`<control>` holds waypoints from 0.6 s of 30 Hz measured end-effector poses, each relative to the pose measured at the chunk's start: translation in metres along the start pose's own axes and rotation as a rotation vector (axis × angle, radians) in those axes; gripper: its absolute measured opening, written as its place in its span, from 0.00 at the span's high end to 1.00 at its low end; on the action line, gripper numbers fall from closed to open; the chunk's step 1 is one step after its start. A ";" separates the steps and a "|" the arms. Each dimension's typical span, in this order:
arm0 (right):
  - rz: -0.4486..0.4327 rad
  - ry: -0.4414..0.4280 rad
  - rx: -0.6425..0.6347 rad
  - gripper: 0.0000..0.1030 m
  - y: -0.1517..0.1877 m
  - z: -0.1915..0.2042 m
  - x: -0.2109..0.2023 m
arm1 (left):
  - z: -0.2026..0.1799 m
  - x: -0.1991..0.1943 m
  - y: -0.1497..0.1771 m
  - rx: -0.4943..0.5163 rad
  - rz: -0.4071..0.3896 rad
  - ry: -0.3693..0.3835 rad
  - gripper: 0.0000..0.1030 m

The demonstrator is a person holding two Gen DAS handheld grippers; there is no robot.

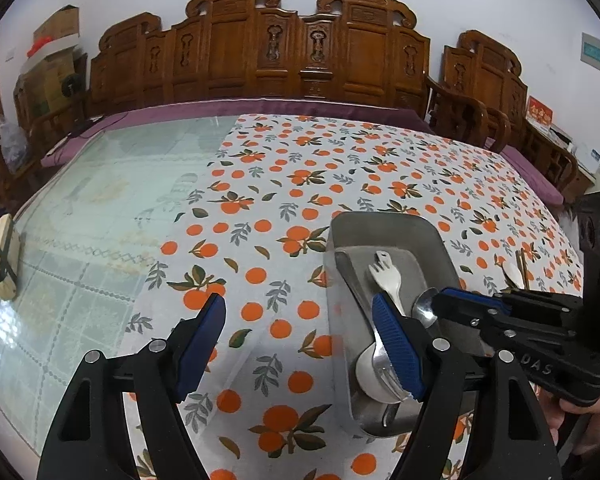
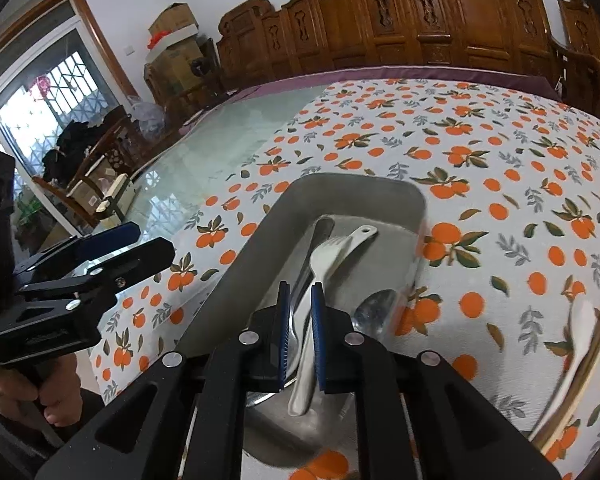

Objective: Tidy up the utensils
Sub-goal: 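Lower the white plastic fork into the tray and open the right gripper, then reach the right gripper to the wooden chopsticks beside the white spoon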

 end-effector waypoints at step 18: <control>-0.077 0.299 -0.015 0.67 0.037 -0.121 -0.137 | -0.083 -0.013 0.007 0.066 -0.020 0.101 0.29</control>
Point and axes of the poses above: each gripper's, at about its wrist camera, not at the fingertips, and x roughly the way its jaws point, z to its left, y to its underside, the point moved 10 cm from there along x, roughly the way its jaws point, and after that the axes turned 4 degrees about -y, right-handed, at the moved point
